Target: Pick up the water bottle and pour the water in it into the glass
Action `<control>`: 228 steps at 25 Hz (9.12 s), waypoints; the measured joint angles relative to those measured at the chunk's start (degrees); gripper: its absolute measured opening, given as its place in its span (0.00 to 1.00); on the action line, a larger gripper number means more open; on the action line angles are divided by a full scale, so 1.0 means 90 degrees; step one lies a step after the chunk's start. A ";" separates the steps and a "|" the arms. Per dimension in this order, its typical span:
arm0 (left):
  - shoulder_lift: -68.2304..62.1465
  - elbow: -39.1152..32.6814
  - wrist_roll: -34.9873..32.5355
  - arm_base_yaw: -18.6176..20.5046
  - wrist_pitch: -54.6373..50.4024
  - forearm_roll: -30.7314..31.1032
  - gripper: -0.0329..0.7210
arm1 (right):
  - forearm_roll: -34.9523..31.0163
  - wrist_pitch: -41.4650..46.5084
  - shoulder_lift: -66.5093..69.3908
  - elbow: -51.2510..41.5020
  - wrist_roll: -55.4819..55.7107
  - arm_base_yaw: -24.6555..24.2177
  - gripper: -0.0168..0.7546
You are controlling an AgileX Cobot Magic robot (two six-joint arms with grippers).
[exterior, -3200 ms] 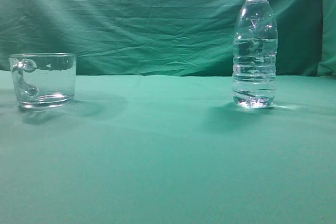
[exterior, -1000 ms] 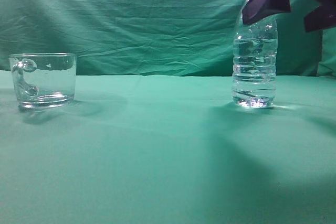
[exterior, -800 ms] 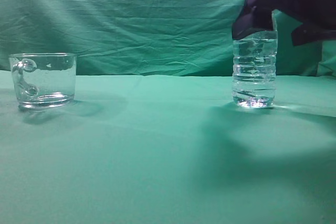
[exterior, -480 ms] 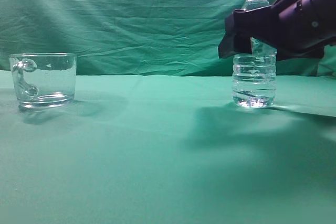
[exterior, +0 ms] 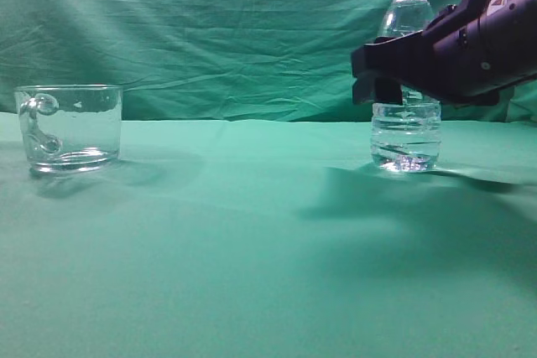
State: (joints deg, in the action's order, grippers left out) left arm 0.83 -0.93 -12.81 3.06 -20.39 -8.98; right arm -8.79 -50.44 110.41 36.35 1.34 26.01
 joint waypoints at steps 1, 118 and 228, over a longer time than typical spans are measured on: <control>0.0000 0.0000 0.0000 0.0000 0.0000 0.0000 0.04 | -0.0011 -0.0039 0.0027 0.0000 -0.0013 0.0000 0.59; 0.0000 0.0000 0.0000 0.0000 0.0000 0.0000 0.04 | 1.0583 0.6611 0.2208 0.7207 0.0659 0.1671 0.36; 0.0000 0.0000 0.0000 0.0000 0.0000 0.0000 0.04 | 0.3817 0.5725 -0.6857 -0.0201 0.3454 -0.1444 0.02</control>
State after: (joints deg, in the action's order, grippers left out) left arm 0.83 -0.93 -12.81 3.06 -20.39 -8.98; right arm 25.57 1.09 48.70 34.54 32.43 13.01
